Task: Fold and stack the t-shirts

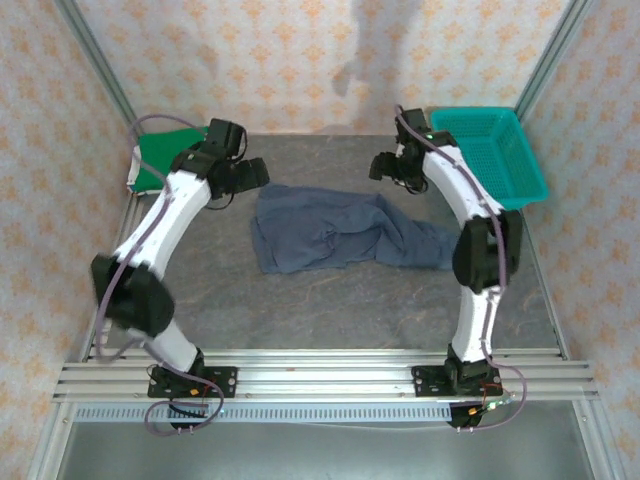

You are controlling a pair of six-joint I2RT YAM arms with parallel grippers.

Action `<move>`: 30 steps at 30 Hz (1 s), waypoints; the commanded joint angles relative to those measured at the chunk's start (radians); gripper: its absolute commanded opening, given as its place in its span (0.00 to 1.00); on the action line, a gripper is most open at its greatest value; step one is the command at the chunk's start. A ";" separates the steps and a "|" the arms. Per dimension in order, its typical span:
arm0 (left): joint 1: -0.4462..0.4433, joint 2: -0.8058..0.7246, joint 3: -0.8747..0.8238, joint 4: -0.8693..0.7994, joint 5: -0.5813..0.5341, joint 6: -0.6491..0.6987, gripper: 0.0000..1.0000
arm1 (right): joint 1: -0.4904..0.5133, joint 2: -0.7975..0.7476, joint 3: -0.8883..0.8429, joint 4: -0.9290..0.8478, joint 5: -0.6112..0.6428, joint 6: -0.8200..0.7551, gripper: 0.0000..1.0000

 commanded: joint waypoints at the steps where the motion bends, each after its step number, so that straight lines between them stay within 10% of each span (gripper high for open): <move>1: -0.044 -0.189 -0.228 -0.039 0.184 -0.120 0.87 | -0.001 -0.277 -0.198 -0.072 0.031 -0.032 0.88; 10: -0.145 -0.259 -0.596 0.193 0.304 -0.324 0.73 | -0.007 -0.579 -0.699 -0.012 -0.033 0.083 0.89; 30: -0.225 0.078 -0.564 0.354 0.173 -0.362 0.51 | -0.114 -0.534 -0.806 0.102 -0.078 0.129 0.87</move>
